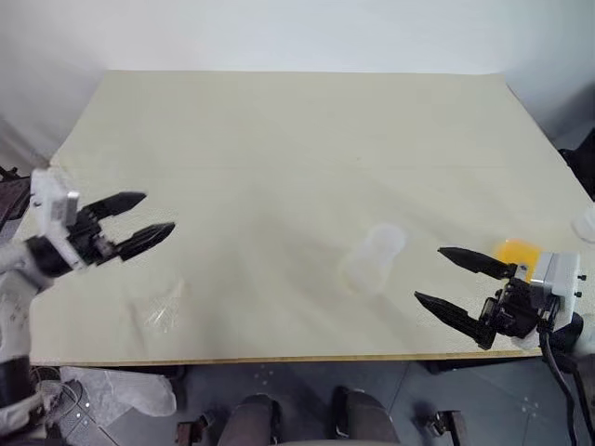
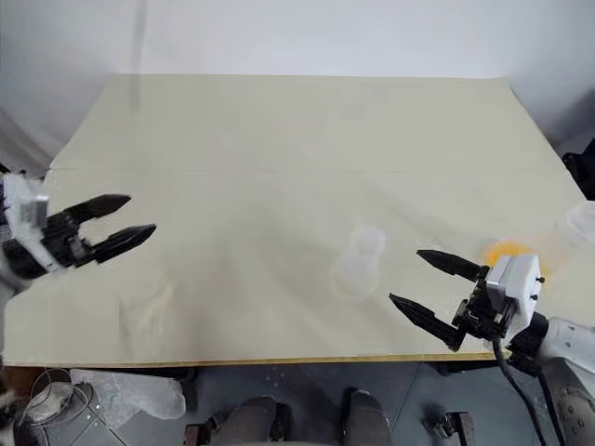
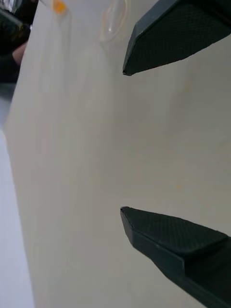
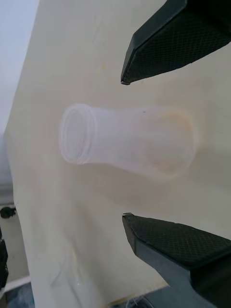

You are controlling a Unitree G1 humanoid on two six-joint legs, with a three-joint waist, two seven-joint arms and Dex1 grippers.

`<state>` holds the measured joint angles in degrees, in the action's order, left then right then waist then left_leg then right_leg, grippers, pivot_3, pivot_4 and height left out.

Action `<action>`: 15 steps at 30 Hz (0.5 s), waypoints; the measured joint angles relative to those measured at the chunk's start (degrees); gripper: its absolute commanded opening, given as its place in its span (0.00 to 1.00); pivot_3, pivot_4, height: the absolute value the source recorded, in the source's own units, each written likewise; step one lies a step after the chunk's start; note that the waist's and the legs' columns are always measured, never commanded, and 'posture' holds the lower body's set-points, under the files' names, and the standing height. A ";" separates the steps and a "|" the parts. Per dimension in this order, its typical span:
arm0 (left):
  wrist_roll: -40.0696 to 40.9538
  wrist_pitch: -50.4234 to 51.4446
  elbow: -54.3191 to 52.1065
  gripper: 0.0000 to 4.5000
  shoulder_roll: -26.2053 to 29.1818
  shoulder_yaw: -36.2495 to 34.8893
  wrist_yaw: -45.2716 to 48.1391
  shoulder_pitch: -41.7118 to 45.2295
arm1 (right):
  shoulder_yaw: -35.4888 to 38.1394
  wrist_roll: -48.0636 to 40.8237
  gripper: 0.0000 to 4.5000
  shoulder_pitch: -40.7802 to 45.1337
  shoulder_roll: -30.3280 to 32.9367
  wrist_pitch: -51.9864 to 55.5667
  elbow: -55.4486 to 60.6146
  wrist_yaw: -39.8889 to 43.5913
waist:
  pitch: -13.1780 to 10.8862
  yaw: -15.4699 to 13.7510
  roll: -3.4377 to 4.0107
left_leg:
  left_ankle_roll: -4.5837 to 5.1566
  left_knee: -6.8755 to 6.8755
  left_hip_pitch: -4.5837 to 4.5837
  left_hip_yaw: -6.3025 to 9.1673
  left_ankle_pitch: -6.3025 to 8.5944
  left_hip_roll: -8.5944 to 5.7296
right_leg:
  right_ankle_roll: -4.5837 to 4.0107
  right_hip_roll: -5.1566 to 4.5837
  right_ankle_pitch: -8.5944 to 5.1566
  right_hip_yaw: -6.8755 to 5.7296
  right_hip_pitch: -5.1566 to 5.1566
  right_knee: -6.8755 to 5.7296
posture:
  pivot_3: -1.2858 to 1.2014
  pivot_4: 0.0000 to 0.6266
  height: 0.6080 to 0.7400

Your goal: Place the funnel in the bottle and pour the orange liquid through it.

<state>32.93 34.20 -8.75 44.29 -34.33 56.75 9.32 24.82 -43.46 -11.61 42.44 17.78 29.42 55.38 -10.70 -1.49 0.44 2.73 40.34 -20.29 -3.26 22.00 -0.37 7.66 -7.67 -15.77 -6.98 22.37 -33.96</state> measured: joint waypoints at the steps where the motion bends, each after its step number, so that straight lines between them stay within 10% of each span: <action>1: 1.00 0.51 -1.73 1.00 -0.81 -1.87 -0.70 -2.72 | -0.36 -0.01 1.00 0.98 0.22 0.24 -1.07 0.68 | 0.00 -0.04 0.00 | -0.01 0.00 0.00 0.00 0.01 0.00 | 0.00 0.00 0.00 0.05 -0.01 0.01 | 0.52 0.24 1.00; 15: 8.70 -3.50 -17.75 1.00 -13.29 -17.20 -4.28 -34.80 | -5.44 0.77 1.00 9.20 1.94 1.06 -11.37 9.64 | 0.01 0.01 0.03 | -0.12 -0.05 0.06 -0.12 0.07 0.05 | -0.21 -0.02 -0.11 0.19 0.00 0.10 | 0.52 0.24 1.00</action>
<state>41.63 30.70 -26.50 30.99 -51.53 52.47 -25.48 19.38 -42.69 -2.41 44.38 18.84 18.05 65.02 -10.69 -1.48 0.47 2.61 40.29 -20.23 -3.37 22.08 -0.32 7.45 -7.70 -15.88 -6.79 22.38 -33.86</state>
